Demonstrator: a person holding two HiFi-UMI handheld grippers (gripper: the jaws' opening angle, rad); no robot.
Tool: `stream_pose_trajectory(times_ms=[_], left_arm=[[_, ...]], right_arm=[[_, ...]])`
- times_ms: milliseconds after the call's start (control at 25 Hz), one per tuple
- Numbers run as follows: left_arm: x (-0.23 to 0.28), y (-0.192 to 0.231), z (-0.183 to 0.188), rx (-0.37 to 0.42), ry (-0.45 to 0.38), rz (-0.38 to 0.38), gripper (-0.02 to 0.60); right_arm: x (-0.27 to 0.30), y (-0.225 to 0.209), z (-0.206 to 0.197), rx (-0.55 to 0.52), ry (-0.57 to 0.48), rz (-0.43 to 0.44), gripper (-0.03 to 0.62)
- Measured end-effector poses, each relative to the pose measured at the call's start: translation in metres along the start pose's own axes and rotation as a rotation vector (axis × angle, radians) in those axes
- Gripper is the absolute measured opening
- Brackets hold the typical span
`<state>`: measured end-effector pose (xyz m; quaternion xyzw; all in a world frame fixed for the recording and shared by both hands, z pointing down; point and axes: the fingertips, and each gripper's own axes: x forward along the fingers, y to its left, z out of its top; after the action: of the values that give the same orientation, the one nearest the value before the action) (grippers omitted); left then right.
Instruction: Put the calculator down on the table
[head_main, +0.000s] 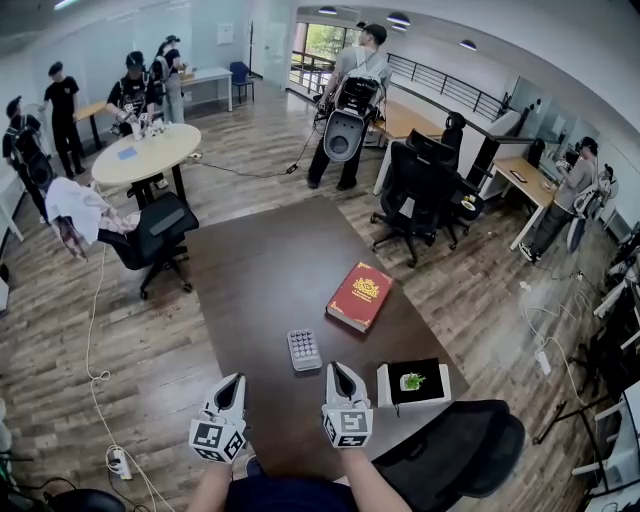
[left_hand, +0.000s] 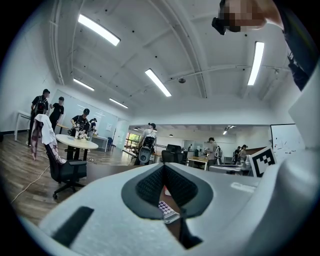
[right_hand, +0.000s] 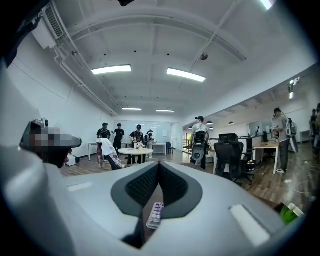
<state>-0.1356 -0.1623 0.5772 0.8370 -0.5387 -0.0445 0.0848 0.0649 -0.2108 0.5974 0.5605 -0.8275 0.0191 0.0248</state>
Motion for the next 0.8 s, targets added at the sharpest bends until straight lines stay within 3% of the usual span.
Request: stream_pose_trajectory(times_ms=[800], left_arm=[[0.0031,-0.0047,-0.003,0.005,0.006,-0.016,-0.005]], right_arm=[[-0.0034,-0.009,-0.0088,0.046,0.024,0.013,0.009]])
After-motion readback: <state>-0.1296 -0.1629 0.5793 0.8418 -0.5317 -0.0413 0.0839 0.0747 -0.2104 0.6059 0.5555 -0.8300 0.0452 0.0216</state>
